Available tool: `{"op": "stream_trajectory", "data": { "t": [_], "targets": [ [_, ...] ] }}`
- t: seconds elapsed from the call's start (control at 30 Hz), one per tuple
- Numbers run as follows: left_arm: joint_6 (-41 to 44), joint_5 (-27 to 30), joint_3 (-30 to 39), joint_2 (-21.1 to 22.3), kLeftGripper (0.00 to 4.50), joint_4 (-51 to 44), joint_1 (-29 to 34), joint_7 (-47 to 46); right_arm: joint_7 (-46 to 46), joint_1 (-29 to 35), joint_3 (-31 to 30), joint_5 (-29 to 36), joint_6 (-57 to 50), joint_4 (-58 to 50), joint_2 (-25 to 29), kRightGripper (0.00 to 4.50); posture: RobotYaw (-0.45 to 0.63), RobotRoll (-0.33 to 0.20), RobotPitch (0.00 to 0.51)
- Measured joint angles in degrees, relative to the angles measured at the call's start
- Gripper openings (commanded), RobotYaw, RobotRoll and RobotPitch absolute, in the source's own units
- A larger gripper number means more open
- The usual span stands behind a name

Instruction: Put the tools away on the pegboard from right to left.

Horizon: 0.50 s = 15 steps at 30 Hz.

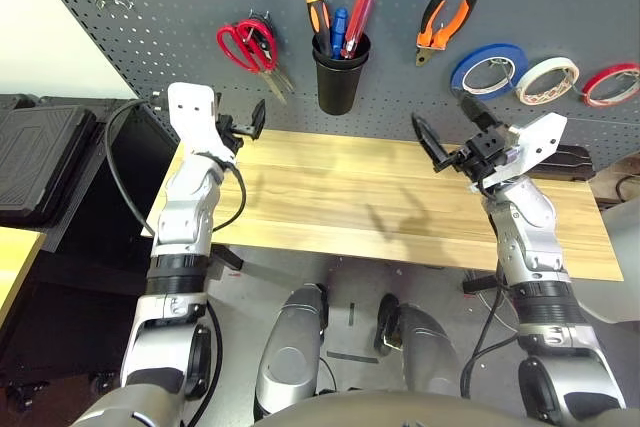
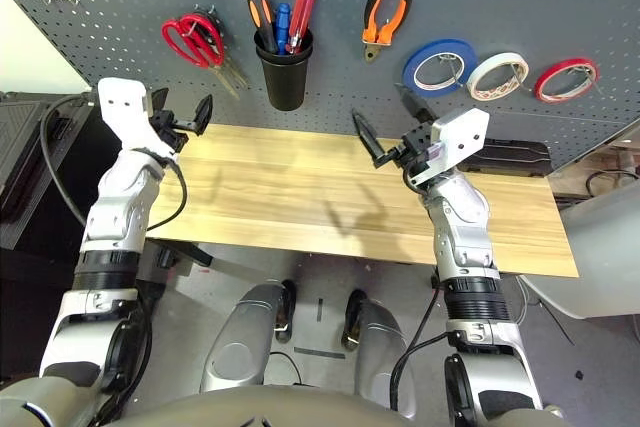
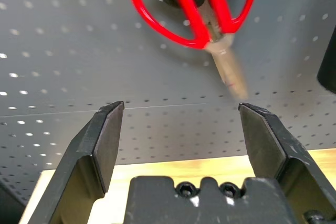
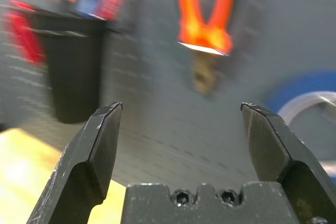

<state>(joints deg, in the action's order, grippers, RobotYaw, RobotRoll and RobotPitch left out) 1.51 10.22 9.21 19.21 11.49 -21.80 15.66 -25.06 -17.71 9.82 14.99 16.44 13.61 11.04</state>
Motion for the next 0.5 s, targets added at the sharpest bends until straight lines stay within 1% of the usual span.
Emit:
{"op": "stream_trajectory", "data": {
  "t": [0.13,0.27,0.5],
  "targets": [
    [-3.64,-0.02,1.12,1.45,4.47,1.0,0.91,1.29,6.63,-1.31,1.14,-2.07,0.1,4.66,-0.53,4.5,0.2,0.0,0.115],
    [-8.32,0.02,2.68,2.29,4.47,4.64,1.49,2.32,13.38,-2.63,4.17,-3.67,0.72,10.57,-0.15,4.5,0.19,0.0,0.106],
    [-18.33,0.65,5.02,2.3,4.47,12.31,2.67,4.41,16.56,-3.36,6.15,-4.92,6.67,20.74,1.83,4.5,0.18,0.0,0.095]
  ]
}}
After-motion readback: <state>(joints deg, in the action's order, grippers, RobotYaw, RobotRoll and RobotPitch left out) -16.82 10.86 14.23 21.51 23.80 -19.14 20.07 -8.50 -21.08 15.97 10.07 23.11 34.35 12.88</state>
